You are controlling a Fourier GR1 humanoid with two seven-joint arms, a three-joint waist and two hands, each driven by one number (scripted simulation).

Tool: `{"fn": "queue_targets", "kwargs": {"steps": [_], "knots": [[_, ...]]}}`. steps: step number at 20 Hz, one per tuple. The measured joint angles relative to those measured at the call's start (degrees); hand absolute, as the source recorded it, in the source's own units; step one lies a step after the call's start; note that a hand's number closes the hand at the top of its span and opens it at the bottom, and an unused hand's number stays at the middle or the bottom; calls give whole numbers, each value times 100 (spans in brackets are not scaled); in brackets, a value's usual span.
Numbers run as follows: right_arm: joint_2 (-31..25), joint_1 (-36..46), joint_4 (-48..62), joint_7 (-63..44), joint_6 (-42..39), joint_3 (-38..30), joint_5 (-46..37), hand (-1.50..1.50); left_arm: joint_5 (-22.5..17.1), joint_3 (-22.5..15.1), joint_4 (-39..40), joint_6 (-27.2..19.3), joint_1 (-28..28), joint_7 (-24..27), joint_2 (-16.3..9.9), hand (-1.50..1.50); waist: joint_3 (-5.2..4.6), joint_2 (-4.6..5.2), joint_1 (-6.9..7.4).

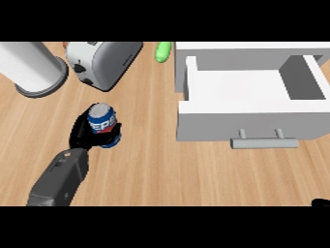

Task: Pick up the can, place it into the drawer and close the drawer

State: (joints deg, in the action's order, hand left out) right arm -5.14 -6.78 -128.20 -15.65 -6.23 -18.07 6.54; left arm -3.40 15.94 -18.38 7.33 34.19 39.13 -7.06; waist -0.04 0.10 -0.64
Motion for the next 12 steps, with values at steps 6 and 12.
{"fn": "queue_targets", "kwargs": {"steps": [6, 12], "knots": [[41, 159, -78, -174, 148, 131, -208, -150, -131, -10, -281, -425, 307, -229, 357, 150, 1, -4, 17], [-81, 171, -59, -198, 107, -101, -64, -150, -109, -314, -1107, -619, 490, -1007, 524, 150, 5, -29, 59]]}}
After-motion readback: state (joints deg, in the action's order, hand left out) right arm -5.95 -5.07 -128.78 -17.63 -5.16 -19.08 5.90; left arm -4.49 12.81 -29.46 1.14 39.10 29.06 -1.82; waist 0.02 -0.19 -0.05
